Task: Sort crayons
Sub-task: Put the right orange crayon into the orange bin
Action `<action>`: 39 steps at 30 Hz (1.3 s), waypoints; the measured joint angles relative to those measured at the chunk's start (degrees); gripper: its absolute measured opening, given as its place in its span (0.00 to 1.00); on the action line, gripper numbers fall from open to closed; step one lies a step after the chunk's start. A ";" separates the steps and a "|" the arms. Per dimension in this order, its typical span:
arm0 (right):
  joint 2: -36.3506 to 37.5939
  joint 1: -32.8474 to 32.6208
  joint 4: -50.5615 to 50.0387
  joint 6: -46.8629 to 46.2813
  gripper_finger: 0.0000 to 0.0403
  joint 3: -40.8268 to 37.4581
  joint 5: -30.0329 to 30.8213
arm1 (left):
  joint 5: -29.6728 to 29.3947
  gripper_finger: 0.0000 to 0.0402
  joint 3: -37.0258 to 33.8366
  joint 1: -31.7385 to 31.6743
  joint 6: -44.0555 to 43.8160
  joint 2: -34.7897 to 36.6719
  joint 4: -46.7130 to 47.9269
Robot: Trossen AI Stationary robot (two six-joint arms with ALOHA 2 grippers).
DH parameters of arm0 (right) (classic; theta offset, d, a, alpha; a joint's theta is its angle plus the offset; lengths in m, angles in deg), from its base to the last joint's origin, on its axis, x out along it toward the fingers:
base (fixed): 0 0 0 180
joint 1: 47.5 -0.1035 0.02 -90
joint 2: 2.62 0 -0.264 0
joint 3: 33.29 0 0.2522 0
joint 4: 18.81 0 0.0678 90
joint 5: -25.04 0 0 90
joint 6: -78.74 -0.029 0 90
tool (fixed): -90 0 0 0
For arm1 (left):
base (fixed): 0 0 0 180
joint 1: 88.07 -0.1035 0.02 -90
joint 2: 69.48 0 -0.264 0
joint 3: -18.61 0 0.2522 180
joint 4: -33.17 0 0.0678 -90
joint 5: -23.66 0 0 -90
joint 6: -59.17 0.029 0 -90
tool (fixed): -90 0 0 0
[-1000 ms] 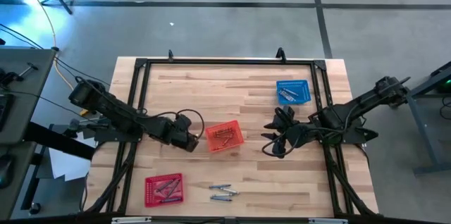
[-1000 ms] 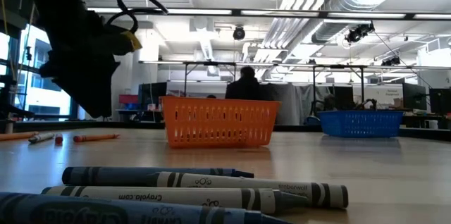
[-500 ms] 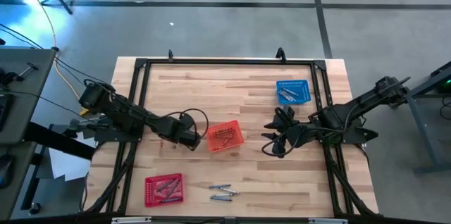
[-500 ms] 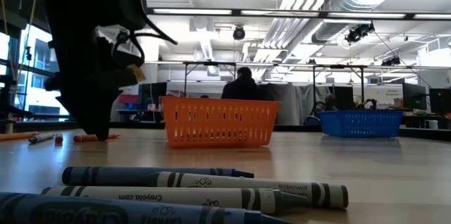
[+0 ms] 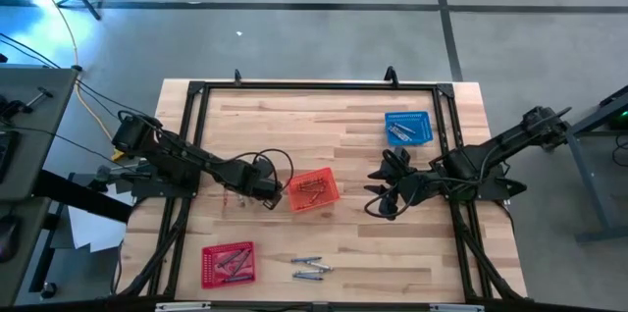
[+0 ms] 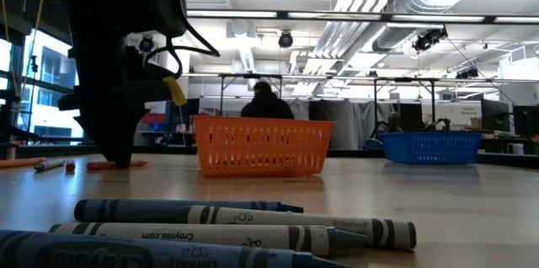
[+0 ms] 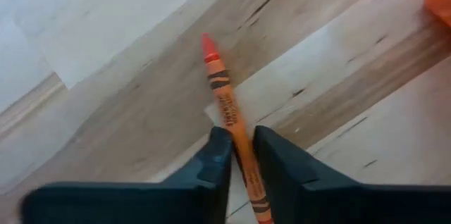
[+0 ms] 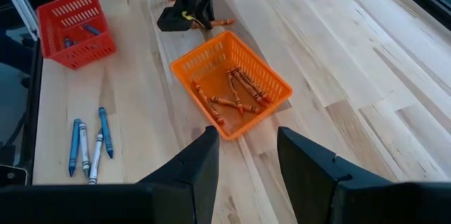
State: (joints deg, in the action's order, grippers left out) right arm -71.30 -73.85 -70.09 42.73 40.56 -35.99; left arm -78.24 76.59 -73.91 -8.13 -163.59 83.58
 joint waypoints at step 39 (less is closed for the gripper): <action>-8.48 0.13 22.46 20.20 0.35 0.00 16.33 | -34.31 0.00 19.99 9.86 31.56 10.63 -17.80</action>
State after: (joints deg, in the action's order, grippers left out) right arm -79.79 -73.72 -47.63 62.93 40.56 -19.66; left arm -112.55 96.59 -64.05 23.43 -152.96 65.77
